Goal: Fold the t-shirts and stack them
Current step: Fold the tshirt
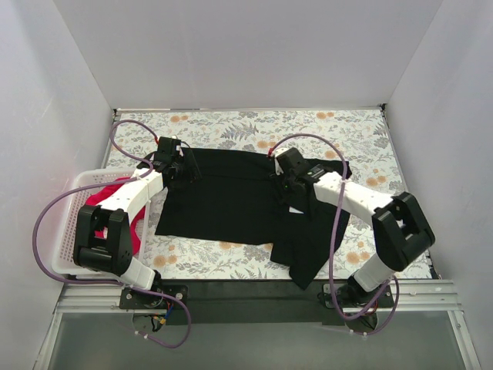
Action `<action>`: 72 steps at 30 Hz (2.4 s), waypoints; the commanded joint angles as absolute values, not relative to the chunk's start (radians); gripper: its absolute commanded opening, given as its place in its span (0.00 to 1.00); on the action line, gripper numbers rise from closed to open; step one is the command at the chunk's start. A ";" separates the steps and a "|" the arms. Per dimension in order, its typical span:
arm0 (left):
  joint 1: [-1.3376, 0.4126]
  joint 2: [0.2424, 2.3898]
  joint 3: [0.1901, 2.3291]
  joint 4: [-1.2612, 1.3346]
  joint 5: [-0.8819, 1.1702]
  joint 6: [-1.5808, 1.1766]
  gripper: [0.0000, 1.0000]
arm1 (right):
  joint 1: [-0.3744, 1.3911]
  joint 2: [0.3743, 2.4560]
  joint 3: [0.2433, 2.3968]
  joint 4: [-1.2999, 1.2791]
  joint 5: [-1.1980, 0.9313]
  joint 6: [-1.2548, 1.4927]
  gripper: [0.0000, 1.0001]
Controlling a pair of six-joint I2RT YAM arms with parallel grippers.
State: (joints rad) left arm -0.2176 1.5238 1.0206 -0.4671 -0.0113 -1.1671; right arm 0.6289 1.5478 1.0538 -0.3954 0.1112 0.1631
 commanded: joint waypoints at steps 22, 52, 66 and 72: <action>-0.213 1.497 1.022 -0.476 -0.028 -1.152 0.66 | 0.816 1.867 1.204 -0.393 0.495 -0.121 0.42; -0.213 1.519 1.025 -0.482 -0.015 -1.150 0.66 | 0.818 1.871 1.313 -0.399 0.331 -0.089 0.12; -0.195 1.727 1.304 -0.494 -0.109 -1.192 0.66 | 0.306 1.622 1.188 -0.365 0.063 0.142 0.53; -0.150 1.891 1.443 -0.483 -0.117 -1.186 0.63 | -0.039 1.624 1.100 -0.230 -0.213 0.304 0.51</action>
State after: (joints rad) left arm -0.1783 1.8385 1.3930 -0.4828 -0.0795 -1.1862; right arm 0.0429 1.6211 1.1435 -0.2947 -0.0284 0.1932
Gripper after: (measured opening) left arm 0.636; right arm 0.518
